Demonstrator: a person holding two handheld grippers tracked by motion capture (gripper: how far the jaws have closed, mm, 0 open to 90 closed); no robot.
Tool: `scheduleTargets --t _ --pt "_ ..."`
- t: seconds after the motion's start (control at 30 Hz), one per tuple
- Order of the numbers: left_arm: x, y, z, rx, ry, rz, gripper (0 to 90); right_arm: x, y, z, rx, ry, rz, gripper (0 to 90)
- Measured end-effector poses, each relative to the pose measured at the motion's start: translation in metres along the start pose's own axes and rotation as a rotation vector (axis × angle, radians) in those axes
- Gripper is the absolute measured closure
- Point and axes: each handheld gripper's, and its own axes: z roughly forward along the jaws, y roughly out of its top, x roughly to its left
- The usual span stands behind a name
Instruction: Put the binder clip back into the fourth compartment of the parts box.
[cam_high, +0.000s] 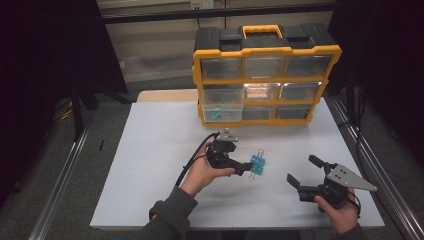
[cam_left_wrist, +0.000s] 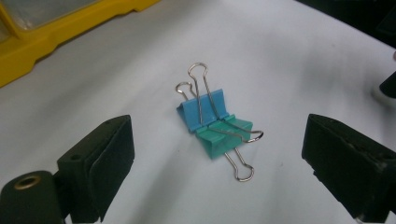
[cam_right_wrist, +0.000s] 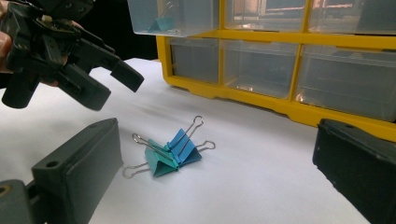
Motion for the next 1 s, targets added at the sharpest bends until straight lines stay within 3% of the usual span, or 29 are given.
scheduleTargets --t 0.07,0.3,0.33,0.37,0.47,0.6,0.63,0.8,0.87,0.93,0.97,1.0 --pt "-0.002 -0.001 0.002 0.019 0.003 0.005 9.6 0.0 0.0 0.0 0.0 0.0 -0.001 0.6" --pt "-0.008 -0.006 0.016 0.044 -0.04 0.033 25.1 0.001 0.0 0.0 -0.002 -0.004 0.006 0.6" --pt "-0.01 -0.006 0.017 0.06 -0.005 0.039 26.9 0.0 0.0 0.0 -0.001 -0.003 0.005 0.6" --pt "-0.009 -0.007 0.019 0.057 -0.046 0.035 28.3 0.0 0.0 0.0 0.001 -0.001 -0.001 0.6" --pt "-0.01 -0.008 0.024 0.072 -0.04 0.046 32.1 0.0 0.0 0.0 0.002 -0.001 0.0 0.6" --pt "-0.012 -0.009 0.03 0.067 -0.056 0.023 40.6 0.0 0.0 0.0 0.001 -0.001 0.005 0.6" --pt "-0.011 -0.009 0.032 0.096 -0.055 0.03 41.4 0.0 0.0 0.0 0.0 -0.003 0.003 0.6" --pt "-0.009 -0.012 0.037 0.103 -0.036 0.018 52.3 0.0 0.0 0.0 -0.001 -0.004 0.006 0.6" --pt "-0.008 -0.013 0.037 0.094 -0.056 0.006 54.9 -0.001 0.0 0.0 0.001 -0.003 0.003 0.6" --pt "-0.009 -0.013 0.036 0.097 -0.05 0.006 57.0 0.0 0.0 0.0 -0.001 -0.001 0.003 0.6" --pt "-0.01 -0.012 0.033 0.092 -0.024 -0.001 62.8 0.0 0.0 0.0 -0.001 -0.002 0.003 0.6" --pt "-0.008 -0.012 0.032 0.083 -0.05 -0.008 63.4 0.0 0.0 0.0 -0.001 -0.003 0.004 0.6"
